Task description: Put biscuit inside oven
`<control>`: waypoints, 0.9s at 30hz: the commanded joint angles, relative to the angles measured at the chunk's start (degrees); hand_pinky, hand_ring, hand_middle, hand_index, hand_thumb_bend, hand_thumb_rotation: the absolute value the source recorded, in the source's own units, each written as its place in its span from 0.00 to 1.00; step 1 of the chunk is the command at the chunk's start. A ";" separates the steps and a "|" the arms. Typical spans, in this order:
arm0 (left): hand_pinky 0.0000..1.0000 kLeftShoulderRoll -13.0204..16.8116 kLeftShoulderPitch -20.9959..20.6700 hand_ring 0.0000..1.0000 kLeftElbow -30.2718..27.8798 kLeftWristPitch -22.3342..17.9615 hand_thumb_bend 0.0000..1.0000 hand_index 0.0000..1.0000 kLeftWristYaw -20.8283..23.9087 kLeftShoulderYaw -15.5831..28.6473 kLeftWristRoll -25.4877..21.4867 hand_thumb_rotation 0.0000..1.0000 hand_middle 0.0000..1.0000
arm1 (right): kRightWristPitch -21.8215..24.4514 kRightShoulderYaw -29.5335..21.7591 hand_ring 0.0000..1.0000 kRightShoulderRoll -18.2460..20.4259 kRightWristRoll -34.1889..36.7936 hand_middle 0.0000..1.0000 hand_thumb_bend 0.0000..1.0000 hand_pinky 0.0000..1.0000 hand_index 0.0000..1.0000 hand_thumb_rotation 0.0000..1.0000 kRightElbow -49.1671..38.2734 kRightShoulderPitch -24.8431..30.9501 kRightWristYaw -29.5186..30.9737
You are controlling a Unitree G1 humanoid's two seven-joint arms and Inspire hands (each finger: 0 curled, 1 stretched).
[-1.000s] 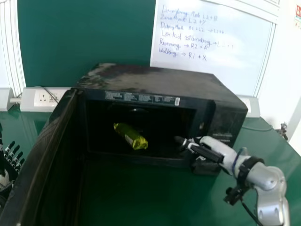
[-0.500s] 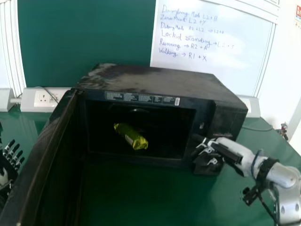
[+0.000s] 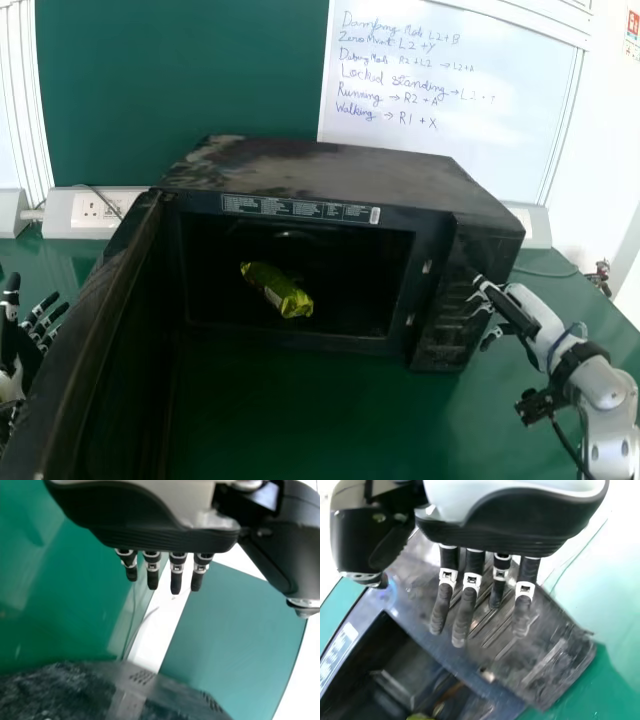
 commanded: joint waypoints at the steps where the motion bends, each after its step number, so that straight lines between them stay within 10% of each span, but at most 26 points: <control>1: 0.73 0.81 0.04 0.77 -0.09 -1.28 0.60 0.78 -1.64 -0.25 -0.65 0.00 0.80 | 1.38 -0.06 0.27 1.31 -0.05 0.34 0.69 0.25 0.39 0.33 -1.07 0.21 -1.71; 27: 0.71 4.00 0.76 0.75 4.61 -12.54 0.56 0.81 -24.09 -3.77 -1.31 0.09 0.78 | 6.80 -0.11 0.24 1.46 -0.84 0.32 0.72 0.21 0.37 0.33 -2.11 0.17 -6.17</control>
